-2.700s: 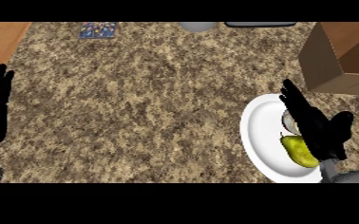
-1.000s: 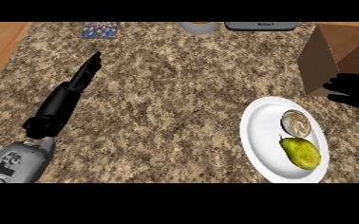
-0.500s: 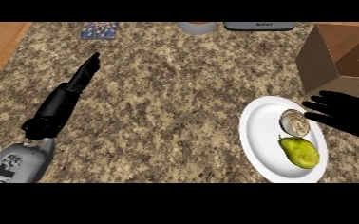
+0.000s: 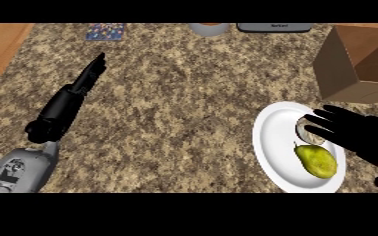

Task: Pick the cupcake from the plate and place it in the cardboard box

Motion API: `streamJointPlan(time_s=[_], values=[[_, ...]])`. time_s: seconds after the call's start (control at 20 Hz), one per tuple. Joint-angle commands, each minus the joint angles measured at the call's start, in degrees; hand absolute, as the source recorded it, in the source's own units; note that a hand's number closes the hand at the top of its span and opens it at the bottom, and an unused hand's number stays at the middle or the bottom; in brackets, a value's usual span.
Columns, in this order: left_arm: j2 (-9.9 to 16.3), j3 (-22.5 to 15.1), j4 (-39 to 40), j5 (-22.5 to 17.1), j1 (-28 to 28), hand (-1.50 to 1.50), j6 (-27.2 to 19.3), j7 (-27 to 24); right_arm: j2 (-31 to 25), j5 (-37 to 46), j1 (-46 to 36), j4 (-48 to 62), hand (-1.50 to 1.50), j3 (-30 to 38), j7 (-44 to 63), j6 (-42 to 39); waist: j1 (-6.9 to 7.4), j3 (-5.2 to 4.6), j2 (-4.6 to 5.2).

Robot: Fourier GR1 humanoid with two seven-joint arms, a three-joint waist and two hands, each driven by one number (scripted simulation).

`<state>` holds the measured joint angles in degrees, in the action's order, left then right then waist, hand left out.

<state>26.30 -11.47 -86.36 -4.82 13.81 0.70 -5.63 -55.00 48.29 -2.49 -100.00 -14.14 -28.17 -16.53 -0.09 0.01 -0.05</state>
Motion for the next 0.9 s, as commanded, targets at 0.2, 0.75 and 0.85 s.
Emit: streamJointPlan(time_s=[0.2, 0.75, 0.85], values=[[-3.74, 1.20, -1.08, 4.68, -3.71, 0.00, 0.90, -2.24, 8.65, 8.30, -2.38, 0.04, -1.50, -0.66, 2.72, -2.38, 0.16, -0.02, 0.04], [-4.72, 6.71, -3.40, 4.28, -2.29, 0.00, 6.58, 2.23, 12.36, 18.26, 0.03, 11.21, -1.50, 3.25, -5.24, 7.30, 0.00, 0.00, 0.00], [-6.53, 6.89, 1.07, 6.94, 1.07, 0.00, 6.06, 1.34, 16.84, 19.64, -4.01, 13.74, -1.50, 1.72, -3.77, 3.34, 0.06, -0.01, 0.08]])
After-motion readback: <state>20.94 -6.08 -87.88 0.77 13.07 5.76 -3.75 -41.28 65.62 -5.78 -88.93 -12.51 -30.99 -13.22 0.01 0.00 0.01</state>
